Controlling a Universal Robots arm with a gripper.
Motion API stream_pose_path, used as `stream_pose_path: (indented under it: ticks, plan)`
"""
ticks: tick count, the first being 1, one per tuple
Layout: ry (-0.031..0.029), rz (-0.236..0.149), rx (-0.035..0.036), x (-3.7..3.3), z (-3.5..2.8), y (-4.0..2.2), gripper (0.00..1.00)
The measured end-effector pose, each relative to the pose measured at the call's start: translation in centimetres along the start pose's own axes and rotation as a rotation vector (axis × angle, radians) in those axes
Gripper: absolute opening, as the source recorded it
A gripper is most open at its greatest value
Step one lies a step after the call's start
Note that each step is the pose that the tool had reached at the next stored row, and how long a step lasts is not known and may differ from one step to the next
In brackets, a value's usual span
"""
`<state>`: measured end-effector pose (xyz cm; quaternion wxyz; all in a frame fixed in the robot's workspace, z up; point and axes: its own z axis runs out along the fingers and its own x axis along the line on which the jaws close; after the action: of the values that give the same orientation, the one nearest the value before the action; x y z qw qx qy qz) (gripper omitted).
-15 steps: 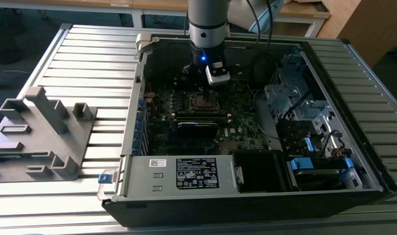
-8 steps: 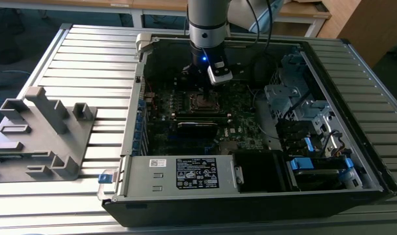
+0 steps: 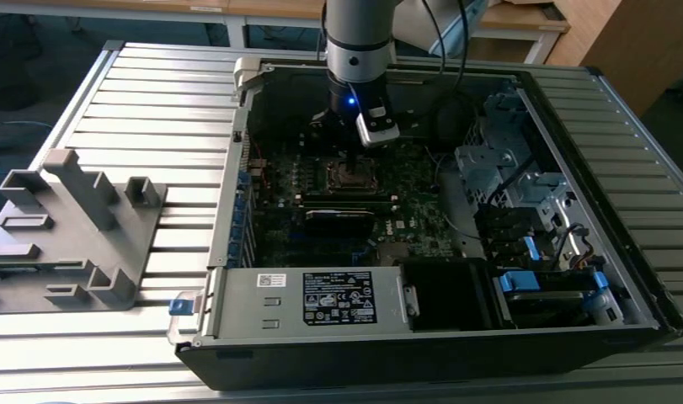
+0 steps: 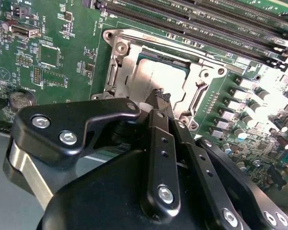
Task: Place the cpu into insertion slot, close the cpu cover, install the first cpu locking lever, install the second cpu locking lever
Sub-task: 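Install the first cpu locking lever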
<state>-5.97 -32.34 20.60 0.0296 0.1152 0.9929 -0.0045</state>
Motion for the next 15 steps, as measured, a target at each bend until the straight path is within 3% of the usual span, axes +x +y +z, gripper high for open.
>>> stream_pose_path:
  ticks: [7,9,15]
  plan:
    - [-0.0006,-0.055,-0.0016,-0.26,0.12,0.04,0.1]
    - [-0.0013,-0.059,0.0018,-0.3,0.12,-0.12,0.1]
    - [-0.0014,-0.06,0.0022,-0.33,0.12,-0.26,0.1]
